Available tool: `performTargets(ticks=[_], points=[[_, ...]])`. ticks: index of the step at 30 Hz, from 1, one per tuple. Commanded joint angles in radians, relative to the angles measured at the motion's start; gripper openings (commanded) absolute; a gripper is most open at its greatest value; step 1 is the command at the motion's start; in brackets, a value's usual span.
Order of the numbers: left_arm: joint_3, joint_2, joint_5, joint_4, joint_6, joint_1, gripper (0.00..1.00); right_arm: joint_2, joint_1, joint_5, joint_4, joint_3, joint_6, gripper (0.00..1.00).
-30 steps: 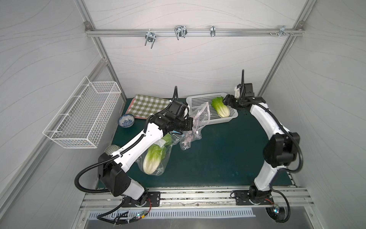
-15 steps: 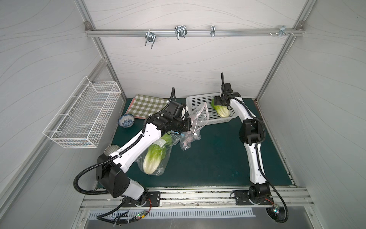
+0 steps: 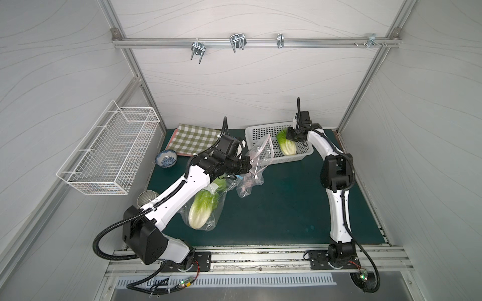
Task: Put the chinese cabbages into a zipper bag and zip it
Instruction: Pick up the Chinese cabbage from the basket, then place the Chinese cabbage in the zipper food storage bag.
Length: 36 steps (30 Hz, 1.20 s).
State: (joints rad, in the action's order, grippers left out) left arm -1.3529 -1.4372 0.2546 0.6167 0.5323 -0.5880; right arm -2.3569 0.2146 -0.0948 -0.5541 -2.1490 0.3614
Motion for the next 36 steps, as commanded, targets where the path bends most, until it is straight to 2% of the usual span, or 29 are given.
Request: performTargets(ticks=[1, 4, 8, 12, 18, 21, 25, 30, 36], points=[[0.003, -0.005, 0.018, -0.064, 0.034, 0.000, 0.00, 0.187, 0.006, -0.138, 0.308, 0.173, 0.104, 0.00], [0.003, -0.003, 0.015, -0.081, 0.040, 0.005, 0.00, 0.324, 0.017, -0.139, 0.496, 0.337, 0.168, 0.00], [-0.061, -0.034, 0.011, -0.065, 0.023, 0.015, 0.00, 0.537, 0.045, -0.121, 0.818, 0.659, 0.292, 0.00], [-0.092, -0.055, 0.020, -0.038, 0.018, 0.015, 0.00, 0.748, 0.083, -0.023, 1.231, 0.984, 0.356, 0.00], [-0.095, -0.035, 0.032, -0.032, 0.041, 0.016, 0.00, 1.009, 0.168, 0.098, 1.629, 1.343, 0.377, 0.00], [-0.114, -0.042, 0.039, -0.015, 0.045, 0.016, 0.00, 1.076, 0.196, 0.098, 1.775, 1.423, 0.414, 0.00], [-0.118, -0.052, 0.071, -0.031, 0.080, 0.015, 0.00, 1.093, 0.282, 0.079, 1.924, 1.464, 0.434, 0.00], [-0.132, -0.061, 0.116, -0.068, 0.131, 0.013, 0.00, 1.050, 0.368, 0.114, 1.941, 1.508, 0.434, 0.00], [-0.148, -0.072, 0.175, -0.101, 0.161, 0.014, 0.00, 0.967, 0.385, 0.085, 1.944, 1.549, 0.406, 0.00]])
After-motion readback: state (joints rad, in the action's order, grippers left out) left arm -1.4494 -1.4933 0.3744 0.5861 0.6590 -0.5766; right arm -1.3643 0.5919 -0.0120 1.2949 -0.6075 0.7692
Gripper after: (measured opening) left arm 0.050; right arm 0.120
